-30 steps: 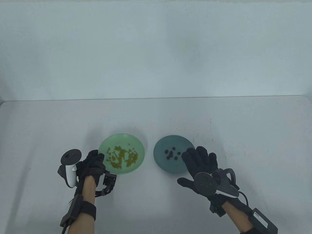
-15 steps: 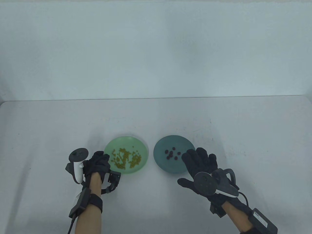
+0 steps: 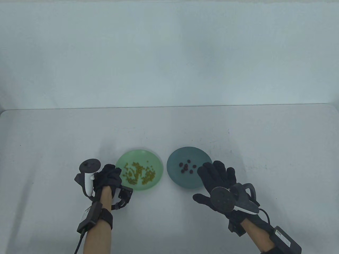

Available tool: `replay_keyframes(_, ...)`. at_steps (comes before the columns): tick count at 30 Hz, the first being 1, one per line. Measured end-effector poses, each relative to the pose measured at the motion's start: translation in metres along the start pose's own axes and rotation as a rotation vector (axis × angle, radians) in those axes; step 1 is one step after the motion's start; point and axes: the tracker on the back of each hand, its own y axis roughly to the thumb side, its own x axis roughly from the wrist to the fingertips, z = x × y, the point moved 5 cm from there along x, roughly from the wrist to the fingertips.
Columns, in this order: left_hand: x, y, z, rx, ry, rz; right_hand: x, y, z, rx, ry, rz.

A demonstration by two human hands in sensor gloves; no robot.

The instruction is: Pick cranberries with hand pinch into plate

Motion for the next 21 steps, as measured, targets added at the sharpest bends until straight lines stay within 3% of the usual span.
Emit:
replay_keyframes(8, 0.003, 0.018, -0.003, 0.304, 0.085, 0.02, 0.0, 0.0, 0.0, -0.004, -0.008, 0.0)
replay_keyframes(21, 0.006, 0.033, 0.001, 0.609, 0.193, 0.055, 0.0, -0.001, -0.001, -0.002, -0.006, -0.007)
